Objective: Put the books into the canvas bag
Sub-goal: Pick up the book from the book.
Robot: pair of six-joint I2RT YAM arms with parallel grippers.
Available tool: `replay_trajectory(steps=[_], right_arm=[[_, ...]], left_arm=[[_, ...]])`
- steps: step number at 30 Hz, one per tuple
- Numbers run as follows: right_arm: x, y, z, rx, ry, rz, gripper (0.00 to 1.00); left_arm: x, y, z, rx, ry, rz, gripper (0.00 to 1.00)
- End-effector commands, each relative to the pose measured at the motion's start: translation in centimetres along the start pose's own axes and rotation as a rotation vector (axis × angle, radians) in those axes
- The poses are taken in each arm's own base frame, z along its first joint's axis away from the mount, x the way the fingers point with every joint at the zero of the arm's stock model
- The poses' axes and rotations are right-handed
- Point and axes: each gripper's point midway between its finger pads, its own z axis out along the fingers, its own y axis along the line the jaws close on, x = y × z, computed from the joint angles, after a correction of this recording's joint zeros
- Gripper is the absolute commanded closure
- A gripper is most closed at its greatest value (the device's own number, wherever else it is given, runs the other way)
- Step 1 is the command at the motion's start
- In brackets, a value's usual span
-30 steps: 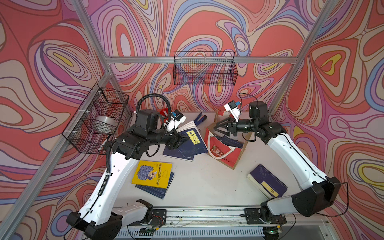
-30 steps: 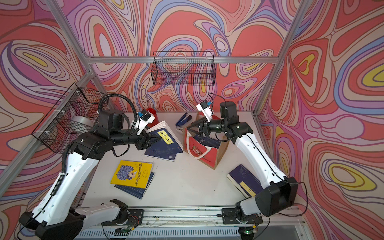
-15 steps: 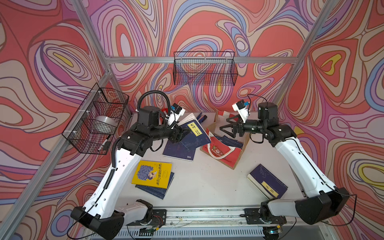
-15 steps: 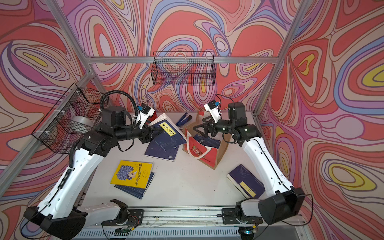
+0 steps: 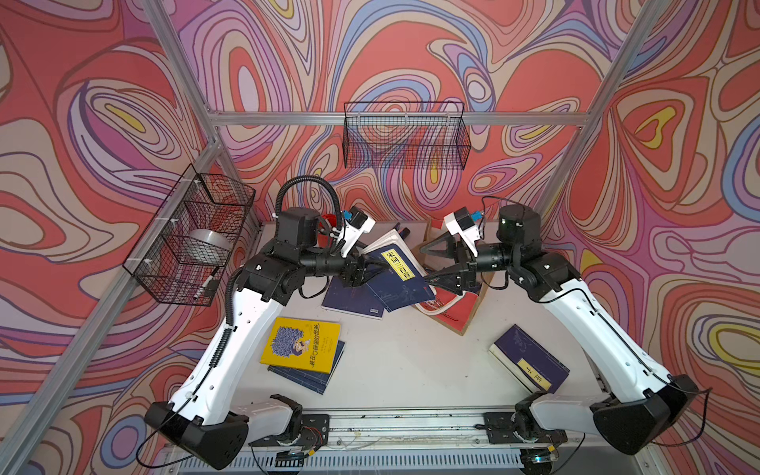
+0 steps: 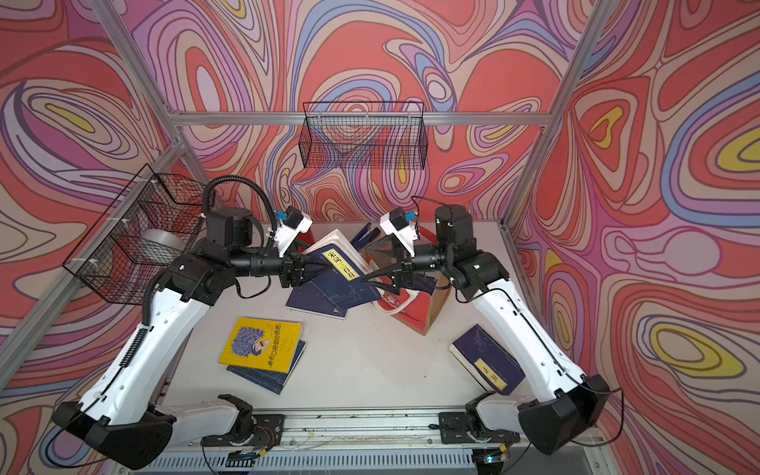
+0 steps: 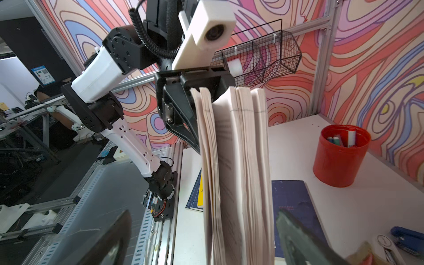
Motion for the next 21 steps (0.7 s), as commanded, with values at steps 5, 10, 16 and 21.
replay_trajectory(steps=[5,10,16,21], right_arm=[[0.7,-2.0,2.9,0.037,0.048,0.009,0.30],[0.2,-1.3,2.9,0.015,0.040,-0.004,0.96],[0.6,0.2,2.6,-0.038,0.058,-0.009,1.00],[1.0,0.9,2.5,-0.082,0.073,0.002,1.00]], left_arm=[[-1.1,-2.6,-1.3,0.087,-0.035,0.032,1.00],[-0.9,-2.6,-1.6,0.071,-0.031,0.041,1.00],[-0.7,-2.3,-1.8,0.045,0.013,0.076,0.49],[-1.1,-0.3,-2.1,-0.044,0.055,0.106,0.24]])
